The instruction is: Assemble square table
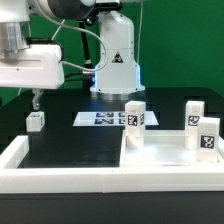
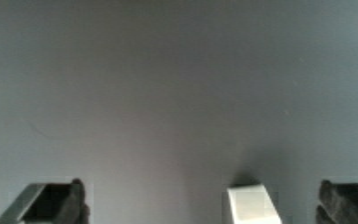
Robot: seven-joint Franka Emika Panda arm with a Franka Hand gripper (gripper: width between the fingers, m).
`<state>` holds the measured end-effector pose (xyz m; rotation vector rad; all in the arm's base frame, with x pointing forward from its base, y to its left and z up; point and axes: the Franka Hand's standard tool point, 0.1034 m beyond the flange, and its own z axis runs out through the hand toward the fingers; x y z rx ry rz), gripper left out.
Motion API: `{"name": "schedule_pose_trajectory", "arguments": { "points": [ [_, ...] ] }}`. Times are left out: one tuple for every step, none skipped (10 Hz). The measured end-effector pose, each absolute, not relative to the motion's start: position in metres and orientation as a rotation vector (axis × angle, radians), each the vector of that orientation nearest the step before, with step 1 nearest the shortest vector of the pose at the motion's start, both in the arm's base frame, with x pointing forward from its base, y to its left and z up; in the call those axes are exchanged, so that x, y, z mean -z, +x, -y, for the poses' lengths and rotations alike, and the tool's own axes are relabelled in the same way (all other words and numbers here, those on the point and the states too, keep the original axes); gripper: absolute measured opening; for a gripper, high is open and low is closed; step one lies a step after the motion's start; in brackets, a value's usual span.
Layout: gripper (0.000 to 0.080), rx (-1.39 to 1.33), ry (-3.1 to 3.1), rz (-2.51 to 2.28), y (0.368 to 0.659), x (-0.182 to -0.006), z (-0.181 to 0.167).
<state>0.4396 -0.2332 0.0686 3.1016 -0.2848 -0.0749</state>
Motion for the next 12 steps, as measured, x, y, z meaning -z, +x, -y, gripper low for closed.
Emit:
{"name": "schedule_pose_trajectory", "arguments": {
  "points": [
    [0.0649, 0.086, 3.105, 0.285, 0.434, -0.066, 0.230],
    [0.0649, 0.089, 3.108, 0.286, 0.433, -0.066, 0.230],
    [0.0649, 0.082, 3.109, 0.276, 0.434, -0.067, 0.230],
    [0.0649, 0.086, 3.109, 0.276, 0.434, -0.066, 0.230],
    [0.0649, 0.086, 3.109, 0.275, 0.434, -0.066, 0.230],
    [0.0649, 0.092, 3.112, 0.244, 0.434, -0.066, 0.229],
    [0.0649, 0.102, 3.121, 0.174, 0.432, -0.065, 0.226],
    [0.0649, 0.119, 3.127, 0.122, 0.427, -0.061, 0.224],
    [0.0649, 0.138, 3.132, 0.077, 0.421, -0.057, 0.222],
    [0.0649, 0.156, 3.135, 0.025, 0.417, -0.053, 0.222],
    [0.0649, 0.170, 3.139, -0.014, 0.414, -0.050, 0.223],
    [0.0649, 0.167, 3.138, -0.015, 0.415, -0.050, 0.222]
  ]
}}
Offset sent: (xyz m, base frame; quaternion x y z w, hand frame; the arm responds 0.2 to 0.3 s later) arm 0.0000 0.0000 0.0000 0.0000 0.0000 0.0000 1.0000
